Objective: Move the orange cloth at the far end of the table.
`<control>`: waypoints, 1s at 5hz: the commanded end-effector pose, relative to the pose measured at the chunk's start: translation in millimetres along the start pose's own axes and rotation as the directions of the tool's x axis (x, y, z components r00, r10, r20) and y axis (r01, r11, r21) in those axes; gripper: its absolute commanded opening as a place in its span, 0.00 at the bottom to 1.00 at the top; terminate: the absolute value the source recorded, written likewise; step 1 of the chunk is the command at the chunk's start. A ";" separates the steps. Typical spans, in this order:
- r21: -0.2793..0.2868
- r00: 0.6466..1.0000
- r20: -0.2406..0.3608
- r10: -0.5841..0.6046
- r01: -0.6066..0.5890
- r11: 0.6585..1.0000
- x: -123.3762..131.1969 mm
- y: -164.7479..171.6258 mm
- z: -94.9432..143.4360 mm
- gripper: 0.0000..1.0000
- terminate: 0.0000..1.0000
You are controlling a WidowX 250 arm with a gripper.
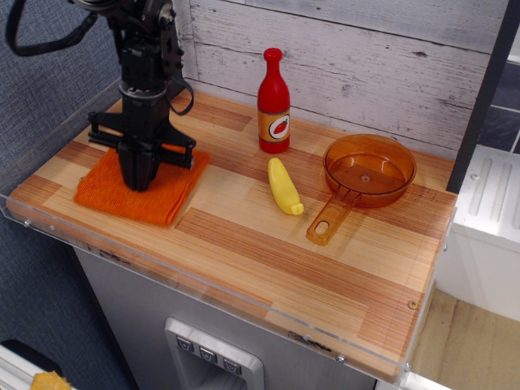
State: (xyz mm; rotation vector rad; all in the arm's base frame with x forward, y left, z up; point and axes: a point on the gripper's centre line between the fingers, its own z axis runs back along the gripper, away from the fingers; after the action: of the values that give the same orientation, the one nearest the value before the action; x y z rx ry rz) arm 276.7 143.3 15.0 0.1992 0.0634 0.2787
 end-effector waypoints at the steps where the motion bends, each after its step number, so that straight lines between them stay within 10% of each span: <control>1: -0.004 0.992 0.104 -0.069 0.069 0.998 -8.8 -8.1 19.7 0.00 0.00; 5: -0.017 0.976 0.094 -0.199 0.201 0.979 -25.8 -22.6 23.1 0.00 0.00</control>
State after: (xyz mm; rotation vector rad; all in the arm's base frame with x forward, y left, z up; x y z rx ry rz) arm 257.5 100.4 20.1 0.1643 0.0321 0.0626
